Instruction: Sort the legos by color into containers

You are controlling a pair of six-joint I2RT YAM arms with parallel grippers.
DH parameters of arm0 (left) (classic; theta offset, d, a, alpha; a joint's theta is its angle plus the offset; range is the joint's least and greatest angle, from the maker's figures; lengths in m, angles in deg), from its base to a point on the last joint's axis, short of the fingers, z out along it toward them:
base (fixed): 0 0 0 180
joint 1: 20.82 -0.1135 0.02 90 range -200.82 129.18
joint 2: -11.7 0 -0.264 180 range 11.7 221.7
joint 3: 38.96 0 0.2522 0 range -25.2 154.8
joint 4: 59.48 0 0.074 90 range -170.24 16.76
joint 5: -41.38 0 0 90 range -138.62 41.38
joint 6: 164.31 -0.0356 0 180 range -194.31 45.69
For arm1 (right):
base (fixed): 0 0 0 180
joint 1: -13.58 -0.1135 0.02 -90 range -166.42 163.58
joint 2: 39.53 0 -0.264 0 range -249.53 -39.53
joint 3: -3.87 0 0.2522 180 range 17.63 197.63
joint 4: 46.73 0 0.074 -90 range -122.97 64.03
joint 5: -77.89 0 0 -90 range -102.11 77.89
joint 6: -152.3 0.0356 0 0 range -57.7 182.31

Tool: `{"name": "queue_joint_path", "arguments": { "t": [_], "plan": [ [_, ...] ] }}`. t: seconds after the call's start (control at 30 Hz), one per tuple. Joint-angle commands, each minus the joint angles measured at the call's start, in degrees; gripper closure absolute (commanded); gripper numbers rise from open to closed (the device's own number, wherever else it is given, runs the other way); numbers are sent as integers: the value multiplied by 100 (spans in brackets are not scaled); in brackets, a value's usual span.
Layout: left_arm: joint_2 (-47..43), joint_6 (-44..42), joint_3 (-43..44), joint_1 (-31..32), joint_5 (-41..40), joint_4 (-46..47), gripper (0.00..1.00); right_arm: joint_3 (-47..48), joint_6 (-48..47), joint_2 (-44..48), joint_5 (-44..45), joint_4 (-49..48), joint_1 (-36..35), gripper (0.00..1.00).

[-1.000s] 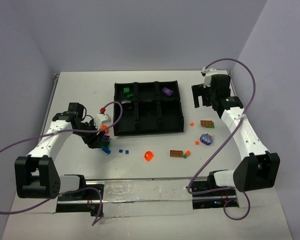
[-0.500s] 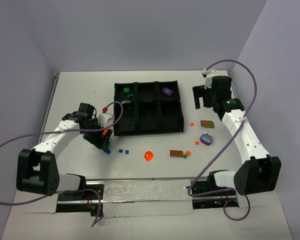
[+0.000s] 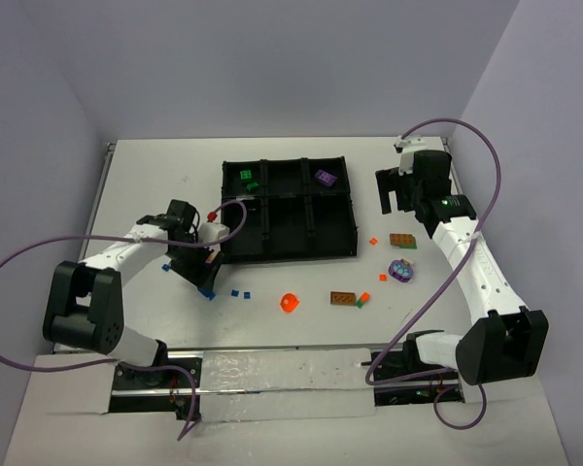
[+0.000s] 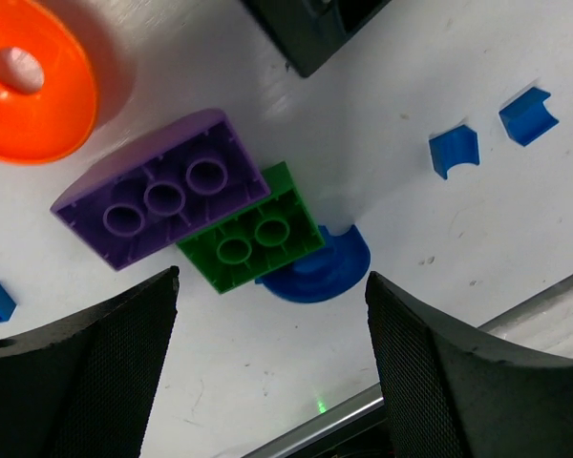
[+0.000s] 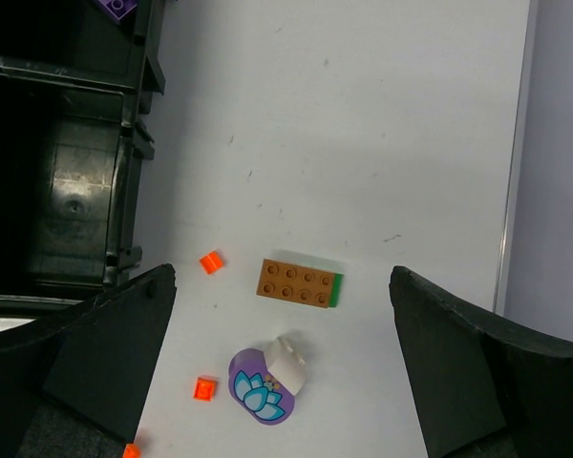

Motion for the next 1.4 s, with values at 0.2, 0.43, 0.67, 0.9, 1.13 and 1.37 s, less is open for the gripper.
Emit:
{"name": "queue_joint_path", "arguments": {
  "t": [0.2,0.43,0.67,0.9,1.13,1.37],
  "plan": [
    [609,730,590,147,-259,274,19,59,-82,93,132,-119,32,0],
    [710,919,565,147,-589,391,29,51,-156,128,143,-155,33,0],
    [604,745,443,123,-862,370,48,26,-179,155,143,-179,33,0],
    [192,410,418,-280,-586,-3,65,-33,-216,236,104,-173,38,0],
    [-717,-290,975,-993,98,-407,71,-39,-184,255,-10,-204,36,0],
    [-331,633,2625,-959,537,788,71,118,-56,117,-134,-222,33,0]
  ]
}}
